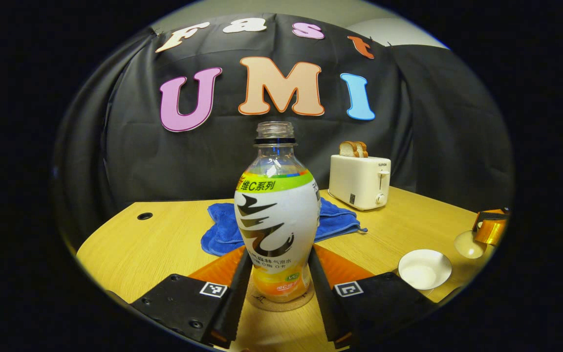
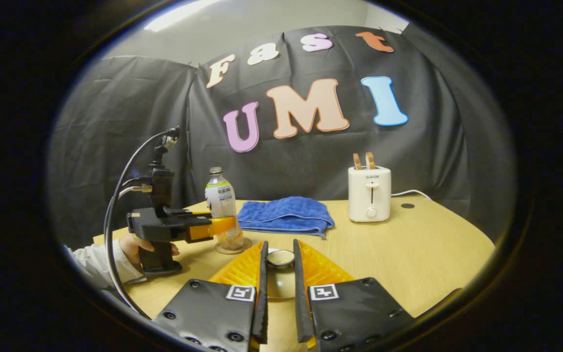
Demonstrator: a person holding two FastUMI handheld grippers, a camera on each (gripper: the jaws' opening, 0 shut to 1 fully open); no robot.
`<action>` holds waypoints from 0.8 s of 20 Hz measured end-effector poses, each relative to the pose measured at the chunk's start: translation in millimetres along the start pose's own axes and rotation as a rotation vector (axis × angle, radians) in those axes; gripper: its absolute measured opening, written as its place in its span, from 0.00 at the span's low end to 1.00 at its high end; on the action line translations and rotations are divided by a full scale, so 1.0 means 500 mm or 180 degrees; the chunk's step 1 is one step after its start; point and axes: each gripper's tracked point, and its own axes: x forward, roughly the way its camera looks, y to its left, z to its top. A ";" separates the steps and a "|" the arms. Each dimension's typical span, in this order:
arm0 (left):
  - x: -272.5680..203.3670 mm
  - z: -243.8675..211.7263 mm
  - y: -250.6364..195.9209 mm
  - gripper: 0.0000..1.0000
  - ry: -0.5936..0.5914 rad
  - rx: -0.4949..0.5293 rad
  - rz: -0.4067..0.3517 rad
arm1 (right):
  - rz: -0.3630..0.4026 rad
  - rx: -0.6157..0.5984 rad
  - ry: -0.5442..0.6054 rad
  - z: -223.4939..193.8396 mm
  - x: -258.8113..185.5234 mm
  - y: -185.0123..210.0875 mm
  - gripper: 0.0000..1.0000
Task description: Open the teacup lid with one hand, grasp the water bottle and pour water into the teacup with the other hand; after pouring, place the water bottle on the coaster and then close the teacup lid.
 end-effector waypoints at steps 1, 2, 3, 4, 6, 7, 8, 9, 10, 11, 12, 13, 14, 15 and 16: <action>-0.001 -0.002 0.000 0.64 0.0012 -0.0005 0.0006 | 0.0011 -0.0012 -0.0002 0.002 0.004 0.003 0.26; -0.004 -0.005 -0.001 0.66 0.0020 -0.0016 0.0002 | 0.0026 -0.0015 -0.0003 0.000 0.007 0.008 0.27; -0.006 -0.006 -0.002 0.68 0.0036 -0.0022 0.0000 | 0.0041 -0.0013 0.0000 -0.002 0.011 0.011 0.28; -0.006 -0.009 -0.001 0.72 0.0037 -0.0029 0.0006 | 0.0054 -0.0009 0.0008 -0.004 0.018 0.013 0.28; -0.009 -0.011 -0.002 0.73 0.0045 -0.0047 0.0001 | 0.0081 -0.0017 0.0039 -0.011 0.027 0.022 0.27; -0.012 -0.013 -0.001 0.73 0.0059 -0.0047 0.0012 | 0.0082 -0.0045 0.0056 -0.016 0.034 0.023 0.26; -0.019 -0.015 0.001 0.75 0.0063 -0.0030 0.0035 | 0.0086 -0.0069 0.0065 -0.019 0.038 0.026 0.25; -0.026 -0.012 0.002 0.77 0.0045 -0.0006 0.0044 | 0.0099 -0.0077 0.0065 -0.021 0.044 0.029 0.25; -0.036 -0.015 0.002 0.81 0.0045 0.0004 0.0068 | 0.0116 -0.0074 0.0059 -0.022 0.051 0.034 0.25; -0.047 -0.017 0.003 0.80 0.0042 0.0008 0.0083 | 0.0133 -0.0064 0.0050 -0.022 0.057 0.038 0.27; -0.061 -0.018 0.002 0.83 0.0029 0.0014 0.0103 | 0.0146 -0.0054 0.0043 -0.025 0.064 0.040 0.25; -0.076 -0.021 0.005 0.87 0.0019 0.0041 0.0128 | 0.0158 -0.0042 0.0037 -0.025 0.070 0.043 0.25; -0.096 -0.024 0.012 0.98 0.0001 0.0076 0.0168 | 0.0163 -0.0031 0.0023 -0.025 0.077 0.044 0.25; -0.111 -0.024 0.017 0.99 -0.0014 0.0096 0.0209 | 0.0165 -0.0022 0.0016 -0.025 0.083 0.045 0.25; -0.126 -0.023 0.023 0.96 -0.0049 0.0094 0.0253 | 0.0161 -0.0012 0.0007 -0.025 0.089 0.046 0.25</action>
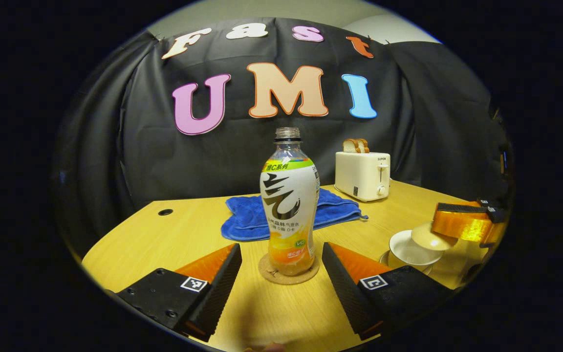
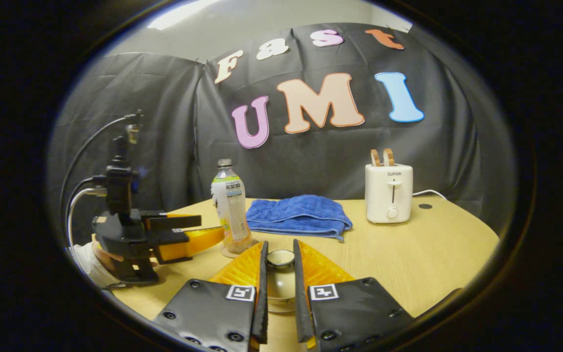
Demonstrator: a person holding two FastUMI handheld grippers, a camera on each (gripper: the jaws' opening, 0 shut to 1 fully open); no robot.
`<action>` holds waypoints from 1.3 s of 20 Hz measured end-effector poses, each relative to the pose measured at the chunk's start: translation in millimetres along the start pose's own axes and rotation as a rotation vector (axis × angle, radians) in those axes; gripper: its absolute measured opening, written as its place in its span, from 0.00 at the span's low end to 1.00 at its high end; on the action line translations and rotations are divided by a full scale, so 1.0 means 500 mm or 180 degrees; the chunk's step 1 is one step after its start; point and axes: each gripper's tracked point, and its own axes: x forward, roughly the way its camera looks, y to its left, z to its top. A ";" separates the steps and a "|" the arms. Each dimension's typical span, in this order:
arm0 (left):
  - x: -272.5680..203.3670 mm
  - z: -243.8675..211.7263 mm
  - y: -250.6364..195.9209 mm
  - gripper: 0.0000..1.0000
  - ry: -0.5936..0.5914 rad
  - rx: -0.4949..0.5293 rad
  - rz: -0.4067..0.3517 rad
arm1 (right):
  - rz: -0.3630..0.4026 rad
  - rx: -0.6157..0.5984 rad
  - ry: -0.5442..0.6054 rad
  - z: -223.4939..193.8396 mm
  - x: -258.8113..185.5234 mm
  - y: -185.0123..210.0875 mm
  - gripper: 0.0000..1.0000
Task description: Open the teacup lid with one hand, grasp the water bottle and pour water into the teacup with the other hand; after pouring, place the water bottle on the coaster and then close the teacup lid.
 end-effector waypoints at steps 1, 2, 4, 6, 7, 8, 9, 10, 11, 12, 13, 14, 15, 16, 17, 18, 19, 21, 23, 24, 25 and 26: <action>-0.014 0.007 0.005 0.97 -0.0039 -0.0024 0.0037 | -0.0005 0.0001 0.0001 0.000 0.006 -0.001 0.25; -0.028 0.012 0.008 0.96 -0.0084 -0.0039 0.0060 | -0.0010 -0.0005 0.0002 -0.004 0.010 0.000 0.25; -0.052 0.020 0.012 0.96 -0.0148 -0.0011 0.0113 | -0.0016 -0.0032 0.0027 -0.012 0.019 0.003 0.25; -0.079 0.035 0.020 0.96 -0.0229 0.0026 0.0157 | -0.0029 -0.0093 0.0014 -0.014 0.023 0.008 0.25; -0.088 0.039 0.021 0.97 -0.0273 0.0034 0.0176 | -0.0037 -0.0132 0.0013 -0.018 0.025 0.012 0.25; -0.097 0.043 0.025 0.97 -0.0308 0.0036 0.0206 | -0.0045 -0.0171 0.0013 -0.021 0.028 0.014 0.25; -0.106 0.045 0.026 1.00 -0.0338 0.0033 0.0210 | -0.0046 -0.0206 0.0021 -0.026 0.030 0.016 0.25; -0.113 0.044 0.026 0.96 -0.0347 0.0036 0.0221 | -0.0055 -0.0237 0.0034 -0.031 0.032 0.018 0.25; -0.118 0.043 0.029 0.96 -0.0348 0.0042 0.0233 | -0.0061 -0.0262 0.0051 -0.036 0.033 0.020 0.25; -0.122 0.043 0.031 0.96 -0.0356 0.0047 0.0239 | -0.0082 -0.0267 0.0033 -0.034 0.034 0.018 0.25; -0.126 0.043 0.033 0.97 -0.0360 0.0046 0.0252 | -0.0087 -0.0275 0.0026 -0.031 0.031 0.019 0.29; -0.131 0.044 0.034 0.97 -0.0372 0.0036 0.0257 | -0.0095 -0.0277 0.0038 -0.033 0.033 0.020 0.27; -0.134 0.045 0.031 0.97 -0.0376 0.0024 0.0248 | -0.0101 -0.0269 0.0040 -0.034 0.034 0.019 0.28; -0.135 0.042 0.027 0.96 -0.0382 0.0012 0.0243 | -0.0114 -0.0260 0.0049 -0.035 0.035 0.017 0.28; -0.138 0.042 0.024 0.96 -0.0388 0.0005 0.0232 | -0.0119 -0.0248 0.0066 -0.038 0.034 0.015 0.30; -0.139 0.042 0.022 0.96 -0.0397 -0.0002 0.0224 | -0.0120 -0.0237 0.0080 -0.037 0.032 0.015 0.31; -0.141 0.041 0.019 0.96 -0.0398 -0.0009 0.0219 | -0.0132 -0.0231 0.0087 -0.039 0.033 0.014 0.33; -0.145 0.040 0.014 0.97 -0.0397 -0.0014 0.0209 | -0.0130 -0.0232 0.0092 -0.038 0.024 0.015 0.37; -0.150 0.040 0.013 0.97 -0.0406 -0.0010 0.0219 | -0.0122 -0.0256 0.0057 -0.036 0.018 0.021 0.53; -0.153 0.043 0.012 0.96 -0.0418 -0.0011 0.0230 | -0.0117 -0.0276 0.0024 -0.032 0.011 0.024 0.61; -0.157 0.045 0.011 0.96 -0.0436 -0.0005 0.0244 | -0.0130 -0.0309 -0.0011 -0.025 0.001 0.025 0.69; -0.161 0.046 0.013 0.96 -0.0458 -0.0001 0.0274 | -0.0146 -0.0346 -0.0053 -0.020 -0.005 0.025 0.76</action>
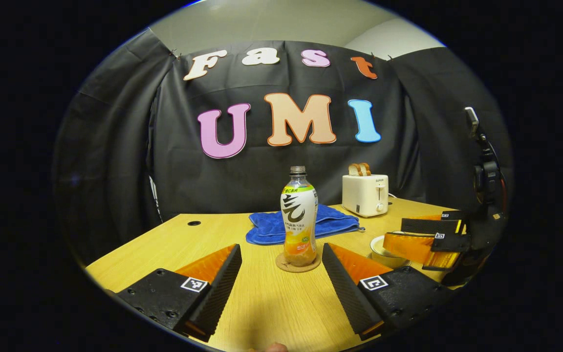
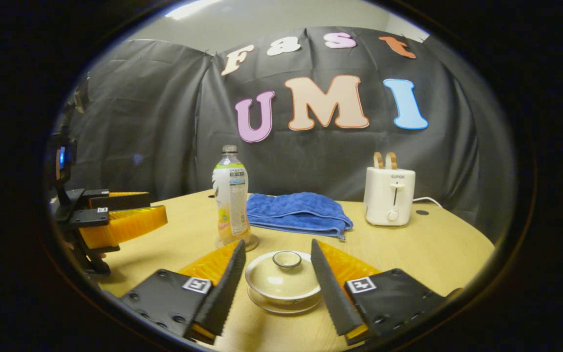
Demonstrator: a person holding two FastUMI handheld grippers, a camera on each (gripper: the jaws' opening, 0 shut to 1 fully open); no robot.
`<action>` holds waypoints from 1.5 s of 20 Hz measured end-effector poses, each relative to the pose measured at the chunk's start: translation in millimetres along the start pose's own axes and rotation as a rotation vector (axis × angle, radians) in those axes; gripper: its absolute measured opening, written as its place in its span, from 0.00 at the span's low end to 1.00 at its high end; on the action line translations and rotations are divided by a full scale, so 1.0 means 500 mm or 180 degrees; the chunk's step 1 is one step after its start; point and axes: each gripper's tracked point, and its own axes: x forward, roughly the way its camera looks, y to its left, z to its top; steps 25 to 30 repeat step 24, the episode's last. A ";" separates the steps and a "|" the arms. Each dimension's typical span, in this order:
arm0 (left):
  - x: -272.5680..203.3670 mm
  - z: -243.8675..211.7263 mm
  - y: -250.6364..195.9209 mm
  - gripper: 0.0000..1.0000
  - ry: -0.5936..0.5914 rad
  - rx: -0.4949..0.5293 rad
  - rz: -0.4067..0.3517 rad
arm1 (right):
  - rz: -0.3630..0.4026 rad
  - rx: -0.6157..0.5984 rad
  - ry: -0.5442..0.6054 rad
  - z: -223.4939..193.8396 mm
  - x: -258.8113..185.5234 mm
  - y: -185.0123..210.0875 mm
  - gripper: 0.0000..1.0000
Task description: Open the teacup lid with one hand, grasp the water bottle and pour water into the teacup with the other hand; after pouring, place the water bottle on the coaster and then close the teacup lid.
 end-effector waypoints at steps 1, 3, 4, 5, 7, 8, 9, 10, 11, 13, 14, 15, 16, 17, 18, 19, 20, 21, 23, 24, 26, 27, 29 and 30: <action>-0.003 0.001 0.003 0.96 -0.0026 0.0008 0.0042 | -0.0053 -0.0035 -0.0042 0.006 -0.007 -0.007 0.84; -0.015 0.003 0.007 0.97 -0.0092 -0.0001 0.0143 | -0.0174 -0.0092 -0.0117 0.020 -0.029 -0.022 1.00; -0.019 0.003 0.009 0.97 -0.0121 0.0010 0.0195 | -0.0231 -0.0099 -0.0144 0.022 -0.041 -0.027 1.00; -0.022 0.000 0.012 0.96 -0.0129 0.0028 0.0270 | -0.0281 -0.0095 -0.0174 0.028 -0.055 -0.032 1.00; -0.029 -0.006 0.013 0.96 -0.0127 0.0057 0.0364 | -0.0421 -0.0064 -0.0229 0.034 -0.083 -0.050 0.97; -0.031 -0.008 0.008 0.96 -0.0132 0.0065 0.0385 | -0.0486 -0.0048 -0.0254 0.037 -0.097 -0.058 1.00; -0.035 -0.007 0.002 0.97 -0.0136 0.0069 0.0384 | -0.0543 -0.0025 -0.0276 0.039 -0.110 -0.066 1.00; -0.035 -0.008 -0.004 0.96 -0.0154 0.0071 0.0379 | -0.0592 0.0013 -0.0292 0.040 -0.121 -0.073 1.00; -0.040 -0.009 -0.007 0.96 -0.0154 0.0060 0.0378 | -0.0629 0.0067 -0.0296 0.039 -0.130 -0.080 1.00; -0.043 -0.017 -0.018 0.96 -0.0143 0.0032 0.0364 | -0.0667 0.0174 -0.0287 0.031 -0.143 -0.087 1.00; -0.045 -0.021 -0.019 0.96 -0.0139 0.0017 0.0364 | -0.0691 0.0208 -0.0271 0.025 -0.148 -0.094 1.00; -0.045 -0.024 -0.022 0.96 -0.0127 0.0006 0.0357 | -0.0713 0.0228 -0.0257 0.022 -0.151 -0.099 1.00; -0.047 -0.030 -0.023 0.96 -0.0106 -0.0006 0.0362 | -0.0735 0.0240 -0.0241 0.016 -0.154 -0.102 1.00; -0.048 -0.032 -0.022 0.96 -0.0091 -0.0006 0.0363 | -0.0749 0.0248 -0.0228 0.010 -0.155 -0.106 1.00; -0.050 -0.030 -0.021 0.96 -0.0110 -0.0014 0.0378 | -0.0753 0.0249 -0.0212 0.005 -0.156 -0.105 1.00; -0.050 -0.026 -0.022 0.96 -0.0117 -0.0020 0.0368 | -0.0765 0.0253 -0.0217 0.001 -0.159 -0.105 0.97; -0.051 -0.030 -0.023 0.96 -0.0109 -0.0017 0.0365 | -0.0779 0.0258 -0.0233 0.001 -0.160 -0.108 0.97; -0.049 -0.031 -0.023 0.96 -0.0108 -0.0018 0.0368 | -0.0785 0.0253 -0.0224 -0.004 -0.161 -0.106 0.97; -0.051 -0.027 -0.020 0.96 -0.0112 -0.0032 0.0378 | -0.0800 0.0213 -0.0236 -0.005 -0.162 -0.101 0.97; -0.050 -0.029 -0.019 0.96 -0.0119 -0.0040 0.0380 | -0.0817 0.0185 -0.0272 -0.002 -0.162 -0.104 0.97; -0.050 -0.029 -0.019 0.96 -0.0119 -0.0040 0.0380 | -0.0817 0.0185 -0.0272 -0.002 -0.162 -0.104 0.97; -0.050 -0.029 -0.019 0.96 -0.0119 -0.0040 0.0380 | -0.0817 0.0185 -0.0272 -0.002 -0.162 -0.104 0.97; -0.050 -0.029 -0.019 0.96 -0.0119 -0.0040 0.0380 | -0.0817 0.0185 -0.0272 -0.002 -0.162 -0.104 0.97; -0.050 -0.029 -0.019 0.96 -0.0119 -0.0040 0.0380 | -0.0817 0.0185 -0.0272 -0.002 -0.162 -0.104 0.97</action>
